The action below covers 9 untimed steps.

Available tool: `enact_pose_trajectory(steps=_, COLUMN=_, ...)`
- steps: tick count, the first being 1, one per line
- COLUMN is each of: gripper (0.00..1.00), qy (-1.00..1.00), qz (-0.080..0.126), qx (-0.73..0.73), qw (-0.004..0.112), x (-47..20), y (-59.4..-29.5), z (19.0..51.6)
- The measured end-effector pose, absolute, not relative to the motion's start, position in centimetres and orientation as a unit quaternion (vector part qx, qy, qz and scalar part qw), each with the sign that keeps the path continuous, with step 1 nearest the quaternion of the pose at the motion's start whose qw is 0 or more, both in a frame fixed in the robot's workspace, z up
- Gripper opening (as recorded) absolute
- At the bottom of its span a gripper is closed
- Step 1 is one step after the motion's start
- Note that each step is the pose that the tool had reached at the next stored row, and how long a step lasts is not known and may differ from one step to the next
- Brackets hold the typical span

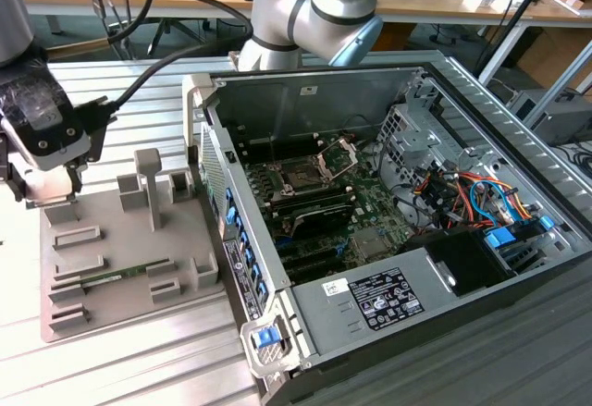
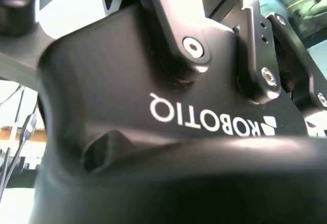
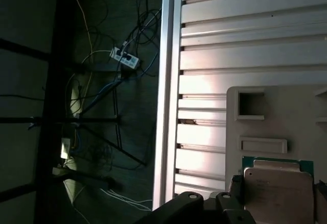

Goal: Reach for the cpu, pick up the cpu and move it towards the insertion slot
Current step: 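Pick up the cpu and move it towards the insertion slot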

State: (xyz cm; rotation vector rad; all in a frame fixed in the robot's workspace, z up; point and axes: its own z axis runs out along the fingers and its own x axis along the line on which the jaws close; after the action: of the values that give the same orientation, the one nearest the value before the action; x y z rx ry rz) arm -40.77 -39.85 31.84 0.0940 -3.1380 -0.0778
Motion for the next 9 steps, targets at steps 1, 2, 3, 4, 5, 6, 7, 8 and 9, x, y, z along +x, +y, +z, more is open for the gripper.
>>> enact_pose_trajectory(steps=1, gripper=0.55, qy=-0.999, qz=-0.021, qx=0.03, qw=0.001, x=-40.77, y=-39.85, z=31.84)
enact_pose_trajectory(steps=2, gripper=0.55, qy=-0.999, qz=-0.02, qx=0.03, qw=0.001, x=-40.77, y=-39.85, z=31.84)
enact_pose_trajectory(steps=3, gripper=0.55, qy=-0.999, qz=-0.02, qx=0.03, qw=0.001, x=-40.77, y=-39.85, z=31.85)
enact_pose_trajectory(steps=4, gripper=0.55, qy=-0.999, qz=-0.02, qx=0.03, qw=0.001, x=-40.77, y=-39.85, z=31.9)
enact_pose_trajectory(steps=5, gripper=0.55, qy=-0.999, qz=-0.02, qx=0.03, qw=0.001, x=-40.77, y=-39.85, z=31.94)
enact_pose_trajectory(steps=6, gripper=0.55, qy=-0.999, qz=-0.02, qx=0.03, qw=0.001, x=-40.77, y=-39.85, z=31.98)
enact_pose_trajectory(steps=7, gripper=0.55, qy=-0.999, qz=-0.02, qx=0.03, qw=0.001, x=-40.77, y=-39.85, z=32.02)
enact_pose_trajectory(steps=8, gripper=0.55, qy=-0.999, qz=-0.02, qx=0.03, qw=0.001, x=-40.77, y=-39.85, z=32.06)
enact_pose_trajectory(steps=9, gripper=0.55, qy=-0.999, qz=-0.02, qx=0.03, qw=0.001, x=-40.77, y=-39.85, z=32.09)
